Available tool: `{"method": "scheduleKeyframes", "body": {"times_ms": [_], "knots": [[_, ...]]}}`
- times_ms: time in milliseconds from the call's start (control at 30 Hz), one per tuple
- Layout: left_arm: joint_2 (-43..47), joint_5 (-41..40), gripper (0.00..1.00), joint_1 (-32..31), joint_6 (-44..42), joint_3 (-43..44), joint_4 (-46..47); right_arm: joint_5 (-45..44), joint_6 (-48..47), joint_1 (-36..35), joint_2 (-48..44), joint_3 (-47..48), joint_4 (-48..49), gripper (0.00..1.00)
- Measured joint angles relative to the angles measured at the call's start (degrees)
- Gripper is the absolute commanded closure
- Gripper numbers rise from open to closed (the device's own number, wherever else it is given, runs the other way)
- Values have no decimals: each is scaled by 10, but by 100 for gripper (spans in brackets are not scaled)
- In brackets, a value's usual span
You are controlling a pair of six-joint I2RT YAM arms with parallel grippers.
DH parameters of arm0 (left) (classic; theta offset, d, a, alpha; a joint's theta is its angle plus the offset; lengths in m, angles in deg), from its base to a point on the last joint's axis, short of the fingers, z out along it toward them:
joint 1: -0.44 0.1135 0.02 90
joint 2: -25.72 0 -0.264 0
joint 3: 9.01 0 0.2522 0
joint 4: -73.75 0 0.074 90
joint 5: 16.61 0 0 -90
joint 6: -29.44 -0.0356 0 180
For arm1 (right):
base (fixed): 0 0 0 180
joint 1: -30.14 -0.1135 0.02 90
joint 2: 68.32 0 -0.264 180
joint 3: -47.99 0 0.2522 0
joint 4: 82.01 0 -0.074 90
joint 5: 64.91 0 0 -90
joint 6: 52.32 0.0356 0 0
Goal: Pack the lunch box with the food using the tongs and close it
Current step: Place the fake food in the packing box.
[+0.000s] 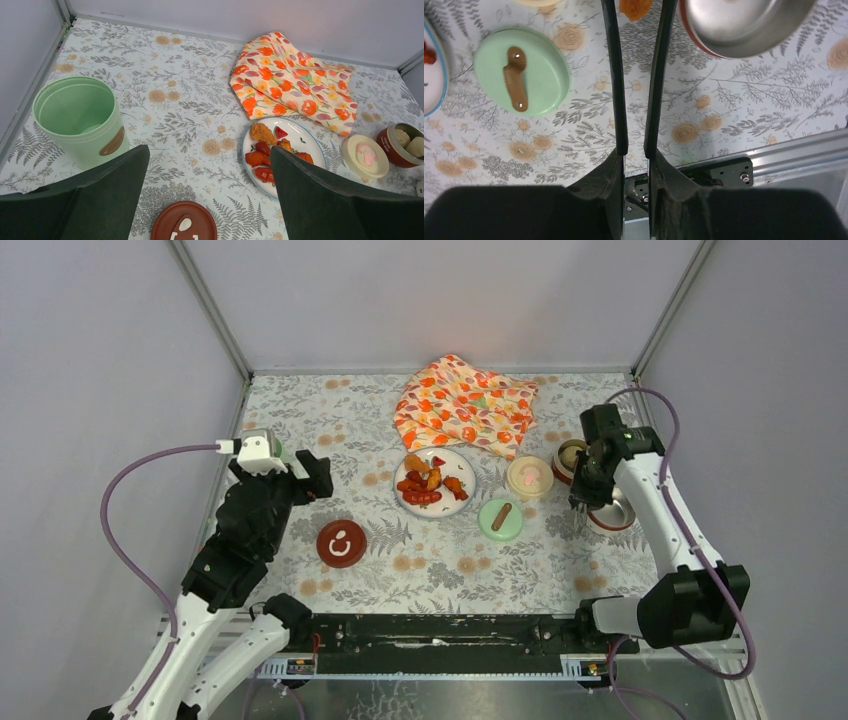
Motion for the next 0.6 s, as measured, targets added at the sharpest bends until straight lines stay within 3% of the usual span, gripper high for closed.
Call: {"method": "scheduleKeyframes", "body": {"times_ms": [400,600], "knots": [[12,-40,2,-47,-5,-7,2,48,48,176,-74,-117,46,83],[19,-50,2,-56,-5,-10,3,84,58,210,-67,-157,84,83]]}}
